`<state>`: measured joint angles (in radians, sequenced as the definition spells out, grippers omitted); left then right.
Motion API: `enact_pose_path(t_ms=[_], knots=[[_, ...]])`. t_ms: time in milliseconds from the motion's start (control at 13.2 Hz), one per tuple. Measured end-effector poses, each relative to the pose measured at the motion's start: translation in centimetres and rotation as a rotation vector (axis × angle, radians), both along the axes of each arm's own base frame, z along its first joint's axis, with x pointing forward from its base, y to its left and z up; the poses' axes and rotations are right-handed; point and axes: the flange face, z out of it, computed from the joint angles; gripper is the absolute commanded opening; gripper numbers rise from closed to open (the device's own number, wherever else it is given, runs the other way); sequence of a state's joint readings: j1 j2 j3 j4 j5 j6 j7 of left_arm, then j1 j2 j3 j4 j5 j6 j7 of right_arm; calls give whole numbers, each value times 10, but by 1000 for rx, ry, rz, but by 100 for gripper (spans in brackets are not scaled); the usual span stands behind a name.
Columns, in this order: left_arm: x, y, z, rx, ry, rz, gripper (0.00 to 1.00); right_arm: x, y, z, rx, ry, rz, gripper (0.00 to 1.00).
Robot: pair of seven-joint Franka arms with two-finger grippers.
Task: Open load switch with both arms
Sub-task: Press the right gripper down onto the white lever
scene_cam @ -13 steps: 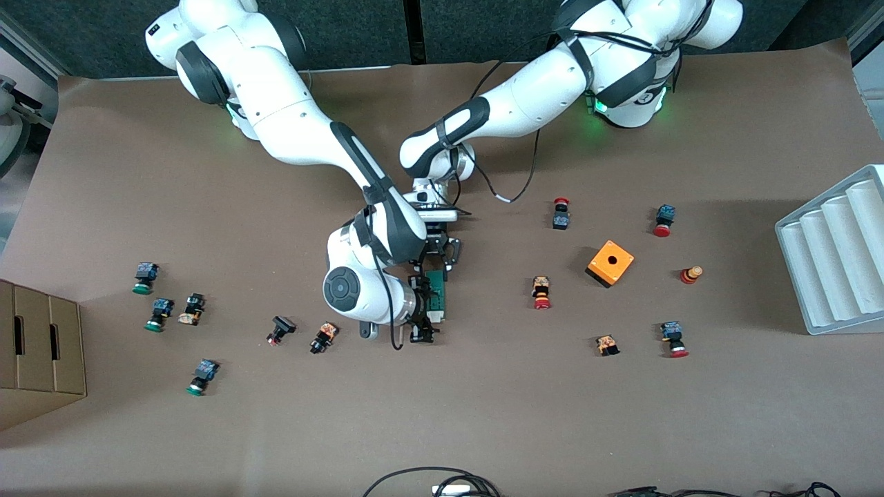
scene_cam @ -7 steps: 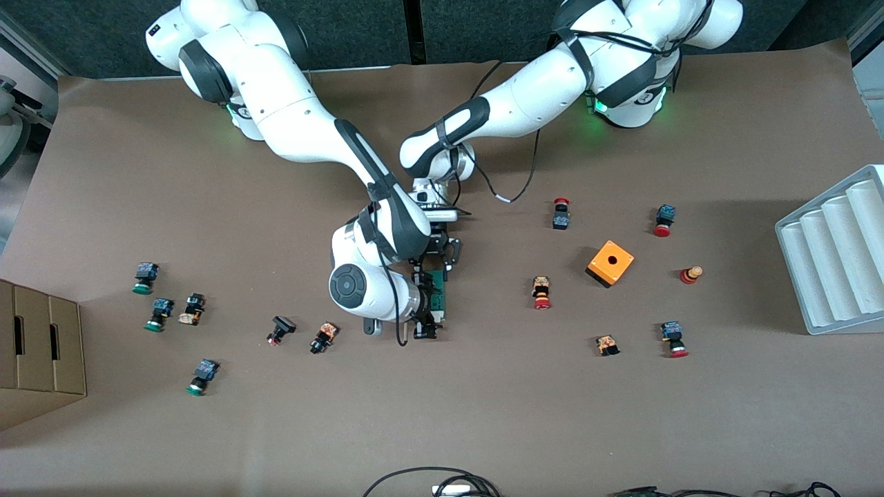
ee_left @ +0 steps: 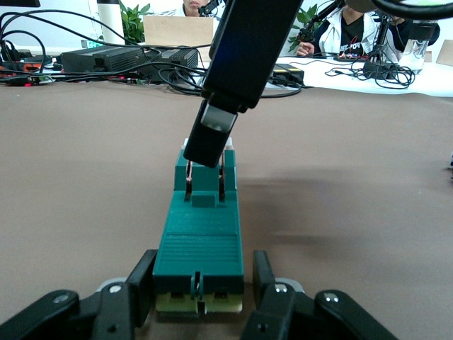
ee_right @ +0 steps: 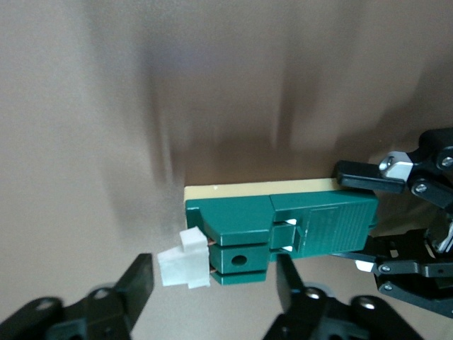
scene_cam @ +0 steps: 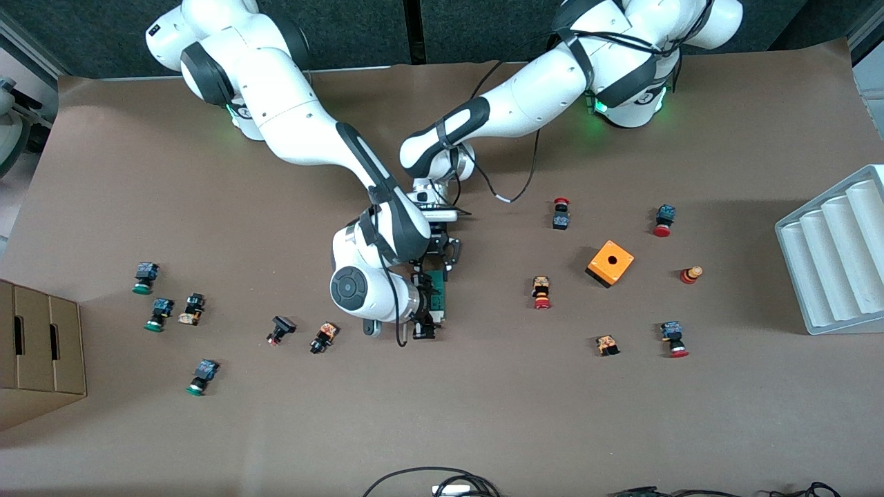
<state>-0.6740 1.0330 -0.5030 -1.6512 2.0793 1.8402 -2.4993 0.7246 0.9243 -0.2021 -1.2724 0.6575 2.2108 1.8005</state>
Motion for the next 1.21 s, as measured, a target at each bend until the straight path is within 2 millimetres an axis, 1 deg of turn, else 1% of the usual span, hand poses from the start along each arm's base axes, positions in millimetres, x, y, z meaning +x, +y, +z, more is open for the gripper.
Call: enact_pose_path(t_ms=[152,227,303,379,833,1212], knots=[[0,0,0,0,0,0,61,0,0,-1,-1,1,0,62],[0,0,0,0,0,0,61,0,0,-1,-1,1,0,60],[0,0,0,0,0,0,61,0,0,-1,-1,1,0,53],[0,0,0,0,0,0,61,1,0,2,1,-3,-2,49],[0,0,0,0,0,0,60,2,1,5,4,-6,-1,46],[0,0,0,0,-1,0,60,2,1,8,5,-6,0,46]])
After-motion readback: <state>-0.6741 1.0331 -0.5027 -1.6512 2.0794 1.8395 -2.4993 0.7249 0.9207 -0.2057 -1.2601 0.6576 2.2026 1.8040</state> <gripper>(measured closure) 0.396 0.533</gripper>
